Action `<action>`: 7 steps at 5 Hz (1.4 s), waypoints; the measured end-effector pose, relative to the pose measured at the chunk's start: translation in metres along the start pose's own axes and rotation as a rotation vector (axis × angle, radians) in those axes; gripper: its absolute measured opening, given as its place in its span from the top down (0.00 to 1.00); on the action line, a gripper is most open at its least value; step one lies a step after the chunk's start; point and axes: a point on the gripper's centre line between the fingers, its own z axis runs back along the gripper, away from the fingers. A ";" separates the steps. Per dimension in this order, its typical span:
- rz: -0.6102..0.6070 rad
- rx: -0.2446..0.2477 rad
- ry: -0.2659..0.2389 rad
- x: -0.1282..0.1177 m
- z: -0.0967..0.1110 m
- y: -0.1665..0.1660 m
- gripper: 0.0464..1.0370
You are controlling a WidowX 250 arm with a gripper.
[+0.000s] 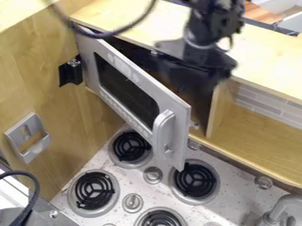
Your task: Open microwave
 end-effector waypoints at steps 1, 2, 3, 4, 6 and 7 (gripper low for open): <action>-0.022 -0.053 0.028 0.013 -0.027 -0.010 0.04; -0.034 -0.058 0.058 0.018 -0.051 -0.013 0.04; -0.014 -0.045 0.080 0.015 -0.057 -0.007 0.04; 0.017 0.010 0.131 -0.006 -0.063 0.009 0.04; 0.140 0.103 0.148 -0.027 -0.042 0.046 0.04; 0.186 0.126 0.155 -0.036 -0.037 0.060 0.04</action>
